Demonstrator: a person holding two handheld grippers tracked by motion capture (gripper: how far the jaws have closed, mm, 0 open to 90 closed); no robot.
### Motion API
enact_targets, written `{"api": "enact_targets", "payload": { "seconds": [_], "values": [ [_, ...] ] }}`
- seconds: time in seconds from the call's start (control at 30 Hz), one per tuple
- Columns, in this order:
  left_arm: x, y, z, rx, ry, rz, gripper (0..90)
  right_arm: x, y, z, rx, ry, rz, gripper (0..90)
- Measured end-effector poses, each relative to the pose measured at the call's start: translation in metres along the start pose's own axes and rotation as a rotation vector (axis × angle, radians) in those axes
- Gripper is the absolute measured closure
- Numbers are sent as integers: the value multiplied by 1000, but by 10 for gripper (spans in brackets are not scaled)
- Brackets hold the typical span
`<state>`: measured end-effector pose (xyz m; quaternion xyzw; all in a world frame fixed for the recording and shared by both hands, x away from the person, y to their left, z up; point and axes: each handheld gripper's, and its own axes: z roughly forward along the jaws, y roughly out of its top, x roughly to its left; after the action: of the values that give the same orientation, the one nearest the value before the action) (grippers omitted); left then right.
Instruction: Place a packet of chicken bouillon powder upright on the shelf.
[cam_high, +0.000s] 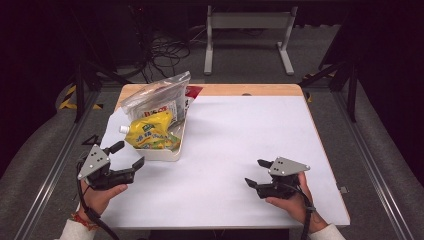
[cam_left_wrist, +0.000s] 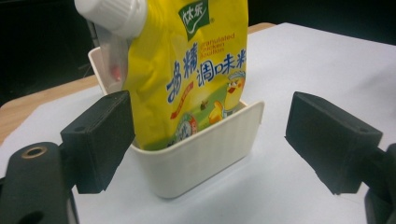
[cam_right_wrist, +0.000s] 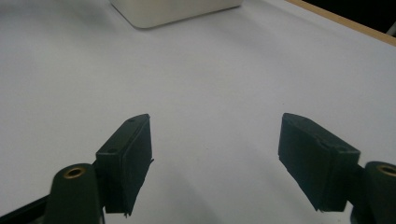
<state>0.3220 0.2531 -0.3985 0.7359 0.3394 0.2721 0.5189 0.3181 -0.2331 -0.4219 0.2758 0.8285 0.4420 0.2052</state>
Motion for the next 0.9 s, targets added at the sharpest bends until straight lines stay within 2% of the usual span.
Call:
{"api": "enact_targets", "payload": {
  "seconds": [0.13,0.2,0.67,0.9],
  "values": [
    [-5,-1,3,7,-26,4,163,0,-1,-1,1,-2,-7,259],
    [-9,0,6,15,-38,22,163,0,-1,-2,1,-5,-3,258],
    [-34,2,21,48,-121,75,159,-4,-6,-8,12,-29,-5,244],
    [-45,2,28,65,-161,92,155,-3,-8,-10,30,-43,-28,231]
  ]
}}
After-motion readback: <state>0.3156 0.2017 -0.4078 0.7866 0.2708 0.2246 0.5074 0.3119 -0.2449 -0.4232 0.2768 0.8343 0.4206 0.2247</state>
